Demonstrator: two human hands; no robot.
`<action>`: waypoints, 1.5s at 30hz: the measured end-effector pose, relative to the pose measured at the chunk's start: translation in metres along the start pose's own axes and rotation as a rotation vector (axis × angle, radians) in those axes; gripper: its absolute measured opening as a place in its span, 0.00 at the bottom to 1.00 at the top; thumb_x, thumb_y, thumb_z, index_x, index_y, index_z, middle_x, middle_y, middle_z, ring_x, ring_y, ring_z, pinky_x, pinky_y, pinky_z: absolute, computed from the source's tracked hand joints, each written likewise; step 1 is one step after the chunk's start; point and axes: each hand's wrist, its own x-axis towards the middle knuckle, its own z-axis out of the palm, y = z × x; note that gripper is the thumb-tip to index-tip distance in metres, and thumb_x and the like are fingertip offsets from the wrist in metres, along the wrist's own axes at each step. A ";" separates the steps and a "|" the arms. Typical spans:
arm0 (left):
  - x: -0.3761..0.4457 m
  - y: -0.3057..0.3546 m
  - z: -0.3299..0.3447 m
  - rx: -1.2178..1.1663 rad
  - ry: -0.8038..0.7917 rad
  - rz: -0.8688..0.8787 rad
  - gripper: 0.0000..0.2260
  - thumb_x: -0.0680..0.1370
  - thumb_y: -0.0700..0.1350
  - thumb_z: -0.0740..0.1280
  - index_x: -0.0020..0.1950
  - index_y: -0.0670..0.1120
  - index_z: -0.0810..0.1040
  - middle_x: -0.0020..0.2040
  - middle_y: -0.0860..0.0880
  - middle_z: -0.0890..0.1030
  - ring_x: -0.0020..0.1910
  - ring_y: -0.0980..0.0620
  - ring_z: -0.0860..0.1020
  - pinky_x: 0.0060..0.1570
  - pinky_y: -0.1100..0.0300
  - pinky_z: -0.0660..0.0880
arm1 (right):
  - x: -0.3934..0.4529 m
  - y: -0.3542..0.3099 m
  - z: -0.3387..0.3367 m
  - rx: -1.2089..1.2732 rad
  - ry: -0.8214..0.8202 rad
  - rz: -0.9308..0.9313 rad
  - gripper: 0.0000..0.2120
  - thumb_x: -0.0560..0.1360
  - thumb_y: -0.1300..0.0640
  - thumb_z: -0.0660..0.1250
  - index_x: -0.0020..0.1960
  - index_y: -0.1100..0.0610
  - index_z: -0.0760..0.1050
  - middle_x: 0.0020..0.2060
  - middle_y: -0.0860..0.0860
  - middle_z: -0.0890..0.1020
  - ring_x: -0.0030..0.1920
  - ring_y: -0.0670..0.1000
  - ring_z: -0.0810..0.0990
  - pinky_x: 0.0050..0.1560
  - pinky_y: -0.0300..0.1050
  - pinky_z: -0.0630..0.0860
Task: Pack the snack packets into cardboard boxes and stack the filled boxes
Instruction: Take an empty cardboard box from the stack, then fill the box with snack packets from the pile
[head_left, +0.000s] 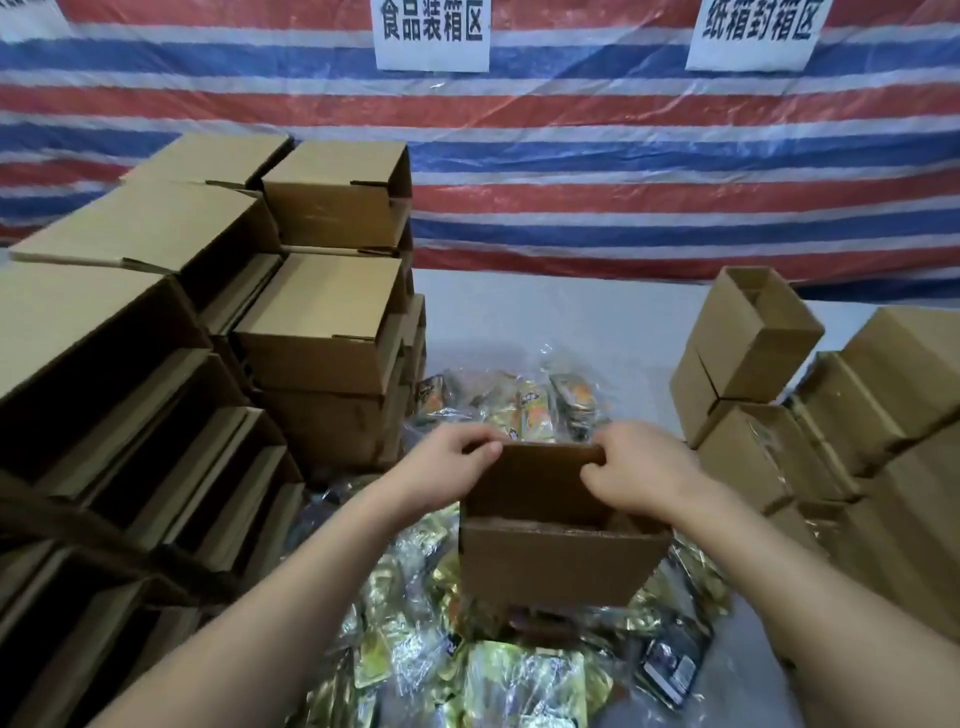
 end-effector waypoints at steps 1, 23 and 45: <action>-0.004 -0.014 0.013 0.000 -0.021 -0.030 0.09 0.83 0.46 0.62 0.54 0.54 0.82 0.52 0.55 0.83 0.54 0.56 0.79 0.52 0.63 0.75 | -0.008 0.001 0.019 0.016 -0.040 0.019 0.07 0.72 0.51 0.64 0.37 0.53 0.72 0.32 0.48 0.75 0.33 0.49 0.74 0.29 0.41 0.65; -0.052 -0.128 0.104 -0.057 -0.061 -0.218 0.10 0.82 0.56 0.63 0.45 0.58 0.80 0.42 0.61 0.82 0.44 0.66 0.78 0.42 0.72 0.71 | -0.071 -0.001 0.165 0.117 -0.161 0.053 0.04 0.74 0.49 0.59 0.47 0.49 0.68 0.42 0.48 0.75 0.47 0.52 0.79 0.45 0.46 0.73; 0.059 -0.156 0.135 0.598 -0.028 -0.584 0.25 0.67 0.62 0.77 0.53 0.46 0.78 0.51 0.48 0.78 0.47 0.51 0.78 0.49 0.56 0.79 | -0.083 0.013 0.159 0.147 -0.182 0.011 0.42 0.69 0.23 0.47 0.72 0.48 0.68 0.66 0.45 0.73 0.68 0.50 0.69 0.73 0.52 0.60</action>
